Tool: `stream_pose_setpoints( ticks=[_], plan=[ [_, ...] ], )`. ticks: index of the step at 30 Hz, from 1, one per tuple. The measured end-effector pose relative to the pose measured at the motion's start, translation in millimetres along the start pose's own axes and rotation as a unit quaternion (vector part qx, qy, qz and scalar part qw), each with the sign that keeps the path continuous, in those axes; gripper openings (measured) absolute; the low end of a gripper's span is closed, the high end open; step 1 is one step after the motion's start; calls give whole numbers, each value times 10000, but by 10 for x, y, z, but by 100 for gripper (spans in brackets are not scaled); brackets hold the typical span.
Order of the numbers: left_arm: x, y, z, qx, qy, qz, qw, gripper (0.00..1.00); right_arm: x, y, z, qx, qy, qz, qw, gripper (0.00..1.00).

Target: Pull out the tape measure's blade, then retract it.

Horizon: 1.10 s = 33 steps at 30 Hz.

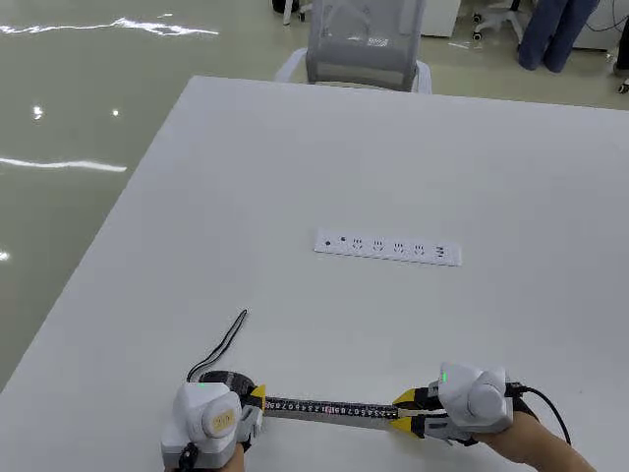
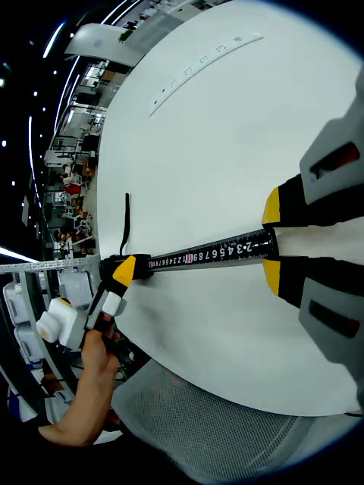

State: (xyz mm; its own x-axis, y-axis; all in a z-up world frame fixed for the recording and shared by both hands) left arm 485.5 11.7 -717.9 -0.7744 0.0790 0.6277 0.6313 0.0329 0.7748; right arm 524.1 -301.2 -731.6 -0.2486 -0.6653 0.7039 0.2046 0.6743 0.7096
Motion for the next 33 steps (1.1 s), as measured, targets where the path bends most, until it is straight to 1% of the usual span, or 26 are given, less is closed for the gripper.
stream_pose_setpoints(
  ticks=[13,25,33],
  plan=[
    [0,-10,29,84,-89,-24,9999,60,-53,26,4,35,17,-7,10000,13],
    [3,-12,44,138,-129,-54,9998,60,-69,69,6,62,3,-35,10000,13],
    [2,-7,44,162,-129,-32,9998,60,-77,90,9,80,3,-39,10000,13]
  ],
)
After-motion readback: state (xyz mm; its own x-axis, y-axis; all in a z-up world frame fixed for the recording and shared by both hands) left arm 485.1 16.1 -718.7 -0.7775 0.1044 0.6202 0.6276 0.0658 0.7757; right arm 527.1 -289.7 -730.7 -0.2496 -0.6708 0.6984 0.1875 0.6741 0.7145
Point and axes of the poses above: the centre of the closed fingertips' face, and the gripper's own axes: x roughly backward along the fingers, z roughly to its left, y roughly out of its top, the point moved 10 cm from there along x, roughly backward along the fingers, and after that the axes turned 7 degrees about -y, right-handed, at the moved point
